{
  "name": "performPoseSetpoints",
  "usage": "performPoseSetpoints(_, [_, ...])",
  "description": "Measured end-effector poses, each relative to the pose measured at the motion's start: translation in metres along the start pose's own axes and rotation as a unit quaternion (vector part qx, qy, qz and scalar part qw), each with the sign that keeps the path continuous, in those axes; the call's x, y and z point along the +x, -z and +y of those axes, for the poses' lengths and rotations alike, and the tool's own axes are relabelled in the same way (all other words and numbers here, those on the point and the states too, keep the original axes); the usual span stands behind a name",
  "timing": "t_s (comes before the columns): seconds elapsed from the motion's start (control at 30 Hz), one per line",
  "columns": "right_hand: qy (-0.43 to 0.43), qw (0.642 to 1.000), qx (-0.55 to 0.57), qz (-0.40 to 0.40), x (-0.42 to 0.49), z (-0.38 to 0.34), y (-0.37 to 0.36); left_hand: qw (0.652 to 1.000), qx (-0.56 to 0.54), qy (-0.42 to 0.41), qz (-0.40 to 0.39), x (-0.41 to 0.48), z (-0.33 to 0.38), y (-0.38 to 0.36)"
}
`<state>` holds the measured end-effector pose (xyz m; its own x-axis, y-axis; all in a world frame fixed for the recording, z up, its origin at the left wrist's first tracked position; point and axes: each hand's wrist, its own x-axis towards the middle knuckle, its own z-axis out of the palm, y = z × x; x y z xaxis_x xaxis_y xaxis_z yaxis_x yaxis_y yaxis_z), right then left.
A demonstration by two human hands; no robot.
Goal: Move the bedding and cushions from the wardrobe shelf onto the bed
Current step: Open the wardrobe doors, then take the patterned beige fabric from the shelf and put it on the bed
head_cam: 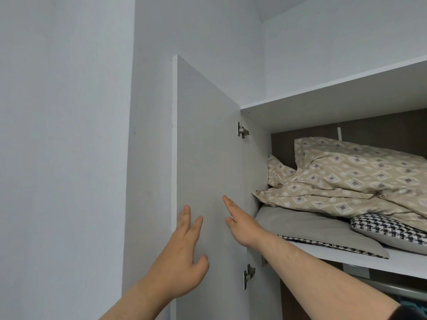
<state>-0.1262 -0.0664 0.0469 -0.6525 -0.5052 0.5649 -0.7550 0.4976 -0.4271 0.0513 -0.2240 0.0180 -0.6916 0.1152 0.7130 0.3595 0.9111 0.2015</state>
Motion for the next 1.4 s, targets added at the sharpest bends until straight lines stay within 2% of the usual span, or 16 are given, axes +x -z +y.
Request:
performPoseSetpoints(0.43, [-0.038,0.998,-0.005,0.047,-0.032,0.015,0.04,0.998,0.006,-0.021,0.065,0.04,0.017,-0.016])
performPoseSetpoints(0.63, [-0.096,0.987,-0.087,0.092,-0.086,0.048,0.101,0.99,-0.108,-0.021,0.087,0.077,0.041,-0.062])
performPoseSetpoints(0.77, [-0.16,0.969,-0.152,0.111,-0.13,0.083,0.148,0.97,-0.227,-0.01,0.082,0.101,0.071,-0.109])
performPoseSetpoints(0.87, [-0.186,0.955,-0.185,0.14,-0.156,0.109,0.18,0.958,-0.278,-0.017,0.071,0.125,0.095,-0.145])
performPoseSetpoints(1.1, [-0.18,0.92,-0.24,0.25,-0.17,0.18,0.247,0.952,-0.287,-0.065,0.08,0.198,0.148,-0.218])
performPoseSetpoints(1.4, [-0.175,0.909,-0.25,0.283,-0.144,0.25,0.311,0.953,-0.272,-0.084,0.102,0.297,0.191,-0.263])
